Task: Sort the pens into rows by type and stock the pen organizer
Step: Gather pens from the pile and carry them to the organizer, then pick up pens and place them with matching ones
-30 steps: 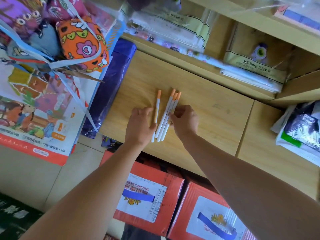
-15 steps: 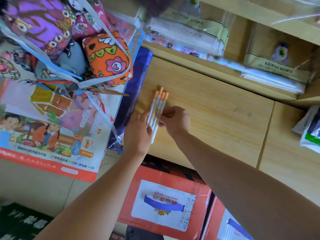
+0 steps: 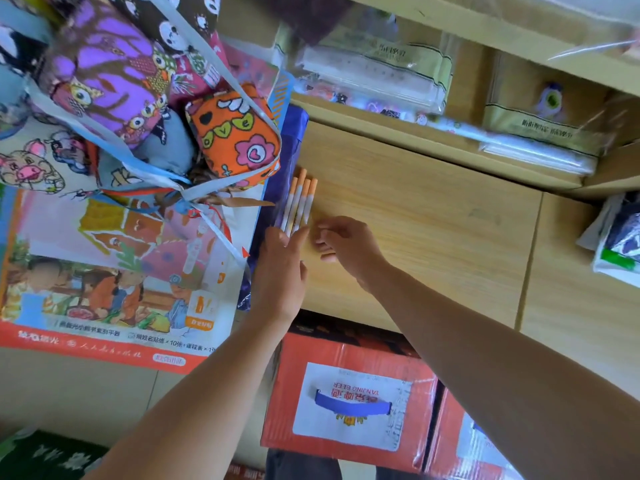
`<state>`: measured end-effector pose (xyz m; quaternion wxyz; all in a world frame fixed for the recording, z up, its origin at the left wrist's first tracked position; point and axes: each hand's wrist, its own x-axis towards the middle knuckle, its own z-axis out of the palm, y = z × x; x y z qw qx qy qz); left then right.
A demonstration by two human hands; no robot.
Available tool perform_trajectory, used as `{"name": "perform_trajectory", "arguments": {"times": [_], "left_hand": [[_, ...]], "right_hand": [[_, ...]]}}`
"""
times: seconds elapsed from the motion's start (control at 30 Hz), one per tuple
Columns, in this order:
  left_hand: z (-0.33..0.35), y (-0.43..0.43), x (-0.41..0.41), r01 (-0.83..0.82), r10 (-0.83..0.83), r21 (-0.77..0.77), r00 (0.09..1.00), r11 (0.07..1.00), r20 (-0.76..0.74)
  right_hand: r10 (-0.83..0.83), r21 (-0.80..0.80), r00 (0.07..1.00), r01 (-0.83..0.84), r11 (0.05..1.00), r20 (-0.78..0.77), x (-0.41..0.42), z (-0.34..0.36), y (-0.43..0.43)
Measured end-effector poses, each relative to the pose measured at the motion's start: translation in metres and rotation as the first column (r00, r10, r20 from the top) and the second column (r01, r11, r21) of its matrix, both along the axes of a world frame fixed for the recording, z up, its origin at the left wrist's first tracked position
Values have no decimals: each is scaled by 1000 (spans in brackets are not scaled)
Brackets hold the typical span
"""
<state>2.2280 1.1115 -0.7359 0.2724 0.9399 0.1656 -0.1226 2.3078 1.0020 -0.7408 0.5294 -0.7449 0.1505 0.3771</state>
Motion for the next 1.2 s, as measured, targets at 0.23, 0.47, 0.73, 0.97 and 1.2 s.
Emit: {"name": "perform_trajectory", "arguments": {"times": [0.23,0.47,0.73,0.97,1.2], "left_hand": [[14,-25,16,91,-89,32,994,995,-57],[44,-135,49,282,-289,-120,956,952,-48],[54,-346,45,416,-458,-314,886,853,-71],[37,-511,41,404,-482,-349,859,845,-173],[14,-603,64,286,-357,-282,901,916,-248]], "right_hand": [[13,-119,998,-5,993,64,-8,20,-66],[-149,-139,978,170,976,146,-16,43,-192],[-236,-279,944,297,913,232,-42,49,-411],[-122,-605,966,239,760,228,-61,42,-584],[-8,-609,991,91,788,137,-54,15,-636]]}}
